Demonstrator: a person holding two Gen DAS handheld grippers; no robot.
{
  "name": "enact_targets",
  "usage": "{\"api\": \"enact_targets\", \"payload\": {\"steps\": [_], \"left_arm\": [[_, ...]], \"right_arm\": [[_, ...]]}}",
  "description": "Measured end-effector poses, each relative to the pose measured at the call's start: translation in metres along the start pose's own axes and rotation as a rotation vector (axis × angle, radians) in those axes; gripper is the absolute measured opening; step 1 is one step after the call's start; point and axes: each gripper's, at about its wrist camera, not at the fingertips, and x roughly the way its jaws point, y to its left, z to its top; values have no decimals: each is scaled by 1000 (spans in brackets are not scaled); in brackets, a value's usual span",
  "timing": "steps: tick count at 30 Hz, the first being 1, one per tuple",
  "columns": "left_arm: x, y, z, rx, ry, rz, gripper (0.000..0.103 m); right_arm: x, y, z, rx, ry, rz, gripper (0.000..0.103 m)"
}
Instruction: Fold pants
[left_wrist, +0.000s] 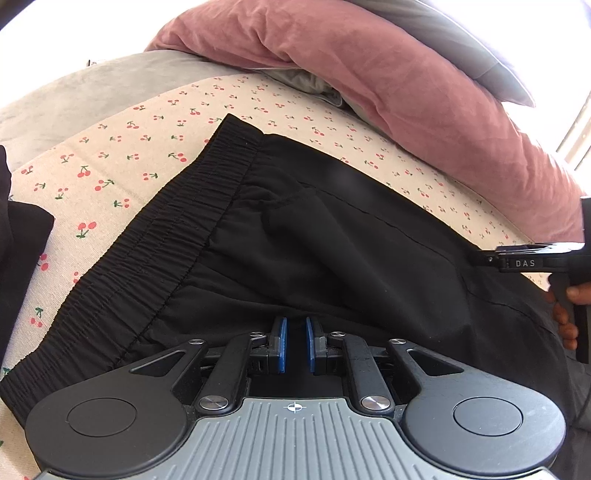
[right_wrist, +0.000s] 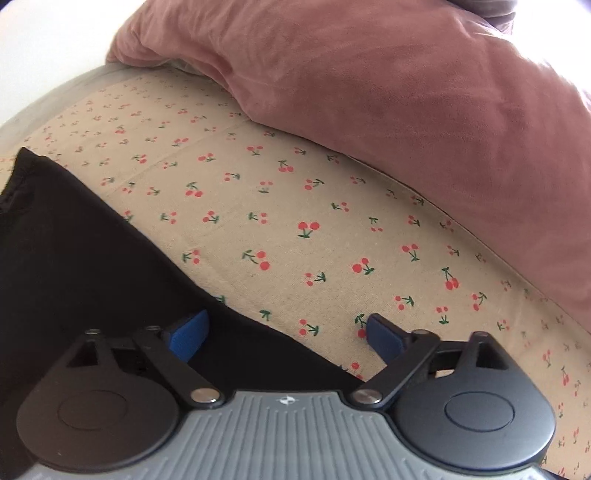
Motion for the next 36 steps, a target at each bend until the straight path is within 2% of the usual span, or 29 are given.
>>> {"api": "enact_targets", "payload": {"steps": [1,2,3,7,12,16,20,21,22,23,24,25,27,31,34,36], "left_arm": [[0,-1,0,6,-3,5,13],[-1,-2,-1,12,-6,10,13],[-1,-3,-1,17,-8,12,13],[0,-4,-2,30,-19,17,13],[0,-4,-2,20,-18,13,13],[0,-1,0,-5,-8,3,13],[-2,-3,0,4,-10,24,13],[-2,-3,0,11,-13,31,13],[-2,-5,-1,13,-16,37,13],[-2,-6,-1,11,-19,42,13],[-2,-6,-1,7,-19,46,13],[-3,-5,-1,3,-19,48,13],[-2,-4,-1,2,-21,48,13],[-2,-5,-1,4,-22,50,13],[-2,-7,-1,33,-28,58,13],[-2,-7,-1,32,-25,54,13]], "right_arm": [[-4,3,-1,-16,-15,19,54],[-8,5,-1,-29,-25,17,38],[-10,8,-1,-41,-21,7,0],[-25,32,-3,-165,-49,-97,0],[-67,58,-19,-259,-95,-111,0],[-117,90,-51,-329,-151,-123,0],[-144,123,-87,-386,-138,-177,0],[-144,125,-90,-385,-135,-223,0],[-143,121,-89,-366,-132,-286,2],[-140,111,-84,-334,-115,-324,9],[-138,100,-79,-316,-105,-303,31],[-135,88,-73,-289,-120,-276,60],[-123,67,-58,-196,-146,-265,80],[-68,47,-29,-151,-77,-285,79],[-37,37,-9,-158,-70,-238,79],[-21,27,5,-105,-66,-160,79]]}}
